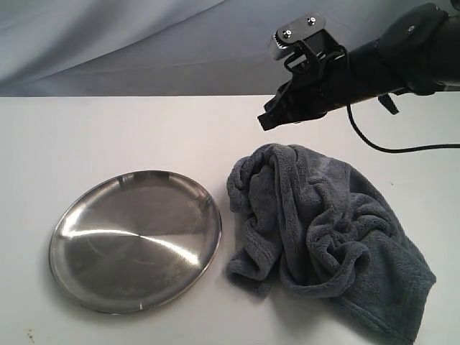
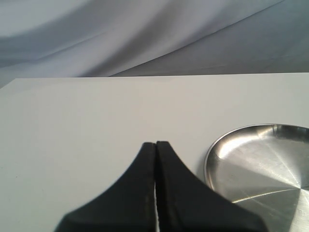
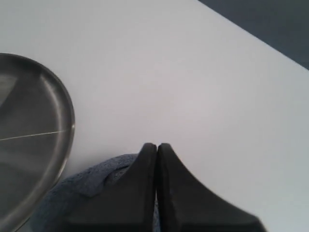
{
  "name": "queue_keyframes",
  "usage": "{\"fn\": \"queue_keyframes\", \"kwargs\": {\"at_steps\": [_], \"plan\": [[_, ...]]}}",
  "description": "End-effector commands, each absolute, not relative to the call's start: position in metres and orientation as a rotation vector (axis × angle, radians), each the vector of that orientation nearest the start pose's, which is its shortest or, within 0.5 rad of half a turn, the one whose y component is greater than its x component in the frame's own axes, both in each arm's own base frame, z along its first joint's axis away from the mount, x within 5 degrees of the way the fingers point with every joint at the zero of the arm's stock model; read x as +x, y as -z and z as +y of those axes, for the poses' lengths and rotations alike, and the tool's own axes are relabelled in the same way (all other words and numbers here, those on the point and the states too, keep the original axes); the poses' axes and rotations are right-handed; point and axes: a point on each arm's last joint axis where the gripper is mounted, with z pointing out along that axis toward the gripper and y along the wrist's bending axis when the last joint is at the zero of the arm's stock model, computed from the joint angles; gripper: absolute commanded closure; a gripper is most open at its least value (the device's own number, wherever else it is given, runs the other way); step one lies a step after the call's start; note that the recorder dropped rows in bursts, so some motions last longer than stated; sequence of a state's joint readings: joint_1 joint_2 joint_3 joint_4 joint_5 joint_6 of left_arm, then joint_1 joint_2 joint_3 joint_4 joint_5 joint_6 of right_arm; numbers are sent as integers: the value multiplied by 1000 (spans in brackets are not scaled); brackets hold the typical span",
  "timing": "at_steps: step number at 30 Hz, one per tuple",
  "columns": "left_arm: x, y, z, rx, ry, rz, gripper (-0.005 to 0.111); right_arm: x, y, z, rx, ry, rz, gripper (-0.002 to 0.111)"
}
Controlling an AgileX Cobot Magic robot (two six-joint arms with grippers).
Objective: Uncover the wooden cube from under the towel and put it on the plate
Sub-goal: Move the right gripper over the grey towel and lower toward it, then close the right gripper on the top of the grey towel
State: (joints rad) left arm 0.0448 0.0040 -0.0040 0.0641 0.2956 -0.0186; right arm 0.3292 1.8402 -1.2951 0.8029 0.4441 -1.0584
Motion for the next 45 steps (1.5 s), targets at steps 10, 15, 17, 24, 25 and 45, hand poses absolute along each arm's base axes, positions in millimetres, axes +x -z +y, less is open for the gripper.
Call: {"fn": "queue_keyframes", "kwargs": {"at_steps": [10,15,17,24,25,45], "plan": [[55,-187,4,-21,-76,1768,107,372,-225,144,-1137,-192,2193,108],[55,-187,4,-21,-76,1768,107,357,-215,131,-1301,-254,2350,108],[55,-187,4,-21,-76,1768,107,347,-213,130,-1382,-305,2410,108],[55,-187,4,-21,-76,1768,107,321,-223,125,-1537,-439,2538,108],[55,-187,4,-21,-76,1768,107,318,-226,124,-1534,-452,2554,108],[55,-187,4,-21,-76,1768,107,324,-231,130,-1433,-465,2491,46]]}}
